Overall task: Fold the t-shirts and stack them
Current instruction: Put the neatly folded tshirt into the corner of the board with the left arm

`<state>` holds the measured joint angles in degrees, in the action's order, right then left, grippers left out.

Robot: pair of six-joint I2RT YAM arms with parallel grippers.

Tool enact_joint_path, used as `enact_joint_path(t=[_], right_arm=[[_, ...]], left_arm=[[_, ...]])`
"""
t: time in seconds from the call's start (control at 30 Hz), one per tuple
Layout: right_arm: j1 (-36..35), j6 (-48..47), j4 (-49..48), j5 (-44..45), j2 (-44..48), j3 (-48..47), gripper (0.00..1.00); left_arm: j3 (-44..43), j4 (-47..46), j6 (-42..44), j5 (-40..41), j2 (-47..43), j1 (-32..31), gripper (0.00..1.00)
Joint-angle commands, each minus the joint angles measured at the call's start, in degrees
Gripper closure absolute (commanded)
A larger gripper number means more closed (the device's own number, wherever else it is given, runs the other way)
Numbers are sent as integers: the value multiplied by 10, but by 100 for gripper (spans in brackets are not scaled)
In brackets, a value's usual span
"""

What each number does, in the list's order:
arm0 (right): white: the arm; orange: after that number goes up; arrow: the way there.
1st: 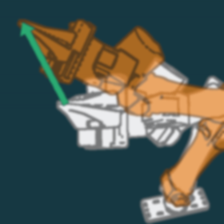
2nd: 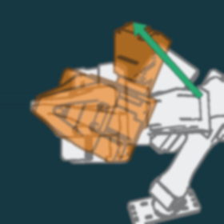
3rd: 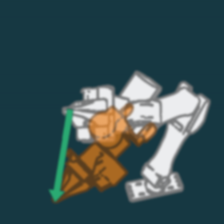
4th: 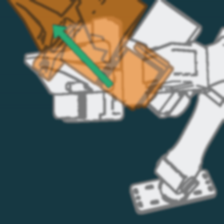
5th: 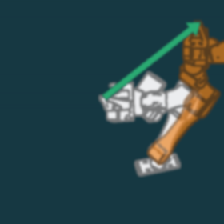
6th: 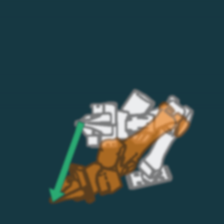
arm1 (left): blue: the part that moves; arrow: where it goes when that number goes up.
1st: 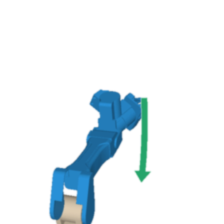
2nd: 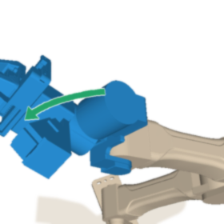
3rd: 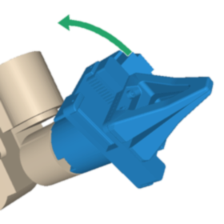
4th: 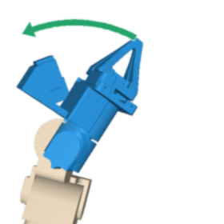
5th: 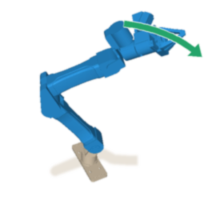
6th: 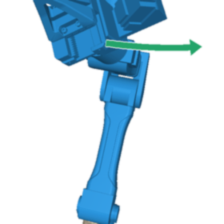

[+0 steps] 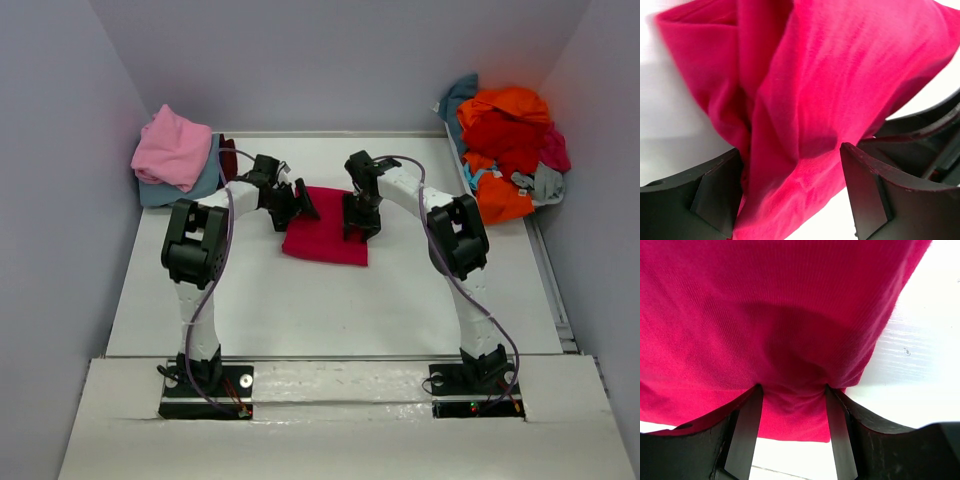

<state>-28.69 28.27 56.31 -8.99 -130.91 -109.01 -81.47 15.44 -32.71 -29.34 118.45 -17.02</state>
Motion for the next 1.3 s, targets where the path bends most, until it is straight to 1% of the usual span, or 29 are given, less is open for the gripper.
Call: enact_joint_path(t=[0.0,0.17,0.27,0.33,0.37,0.43,0.47,0.57,0.6,0.63,0.67,0.7,0.73,0.77,0.97,1.1,1.27], right_arm=[[-3,-11,-7,8,-28,-4,41],[-3,-11,-8,7,-29,-4,41],[-3,-10,-8,8,-29,-5,41],[-3,-10,-9,8,-29,-5,41],[-3,-10,-9,8,-29,-5,41],[-3,-9,-10,7,-29,-4,41],[-3,-9,-11,6,-29,-3,41],[-3,-8,-13,6,-27,-1,41],[-3,-8,-14,5,-27,1,41],[-3,-8,-15,5,-27,2,41],[-3,-7,-16,5,-26,3,41],[-3,-7,-16,5,-26,5,41],[-3,-7,-16,5,-25,6,41],[-3,-7,-18,4,-24,6,41],[-3,-6,-23,20,-1,20,40],[-3,7,-28,65,41,32,31],[-3,34,-23,116,100,37,27]], left_arm=[[46,15,7,-25,52,-5,15],[54,5,2,-55,56,-5,16],[59,0,-2,-64,55,-5,19],[61,-1,-4,-71,56,-5,22],[64,-3,-5,-75,56,-5,27],[67,-6,-7,-78,56,-5,33],[70,-9,-10,-85,57,-5,39],[73,-10,-10,-87,57,-5,53],[73,-9,-10,-87,58,-5,63],[73,-9,-10,-87,58,-5,67],[73,-9,-10,-87,58,-5,72],[72,-9,-10,-87,59,-5,84],[71,-8,-10,-89,60,-5,88],[69,-5,-10,-91,62,-5,94],[62,-23,-4,-71,41,-5,94],[38,-36,-13,-58,21,-5,94],[-10,-37,-15,-43,10,-5,94]])
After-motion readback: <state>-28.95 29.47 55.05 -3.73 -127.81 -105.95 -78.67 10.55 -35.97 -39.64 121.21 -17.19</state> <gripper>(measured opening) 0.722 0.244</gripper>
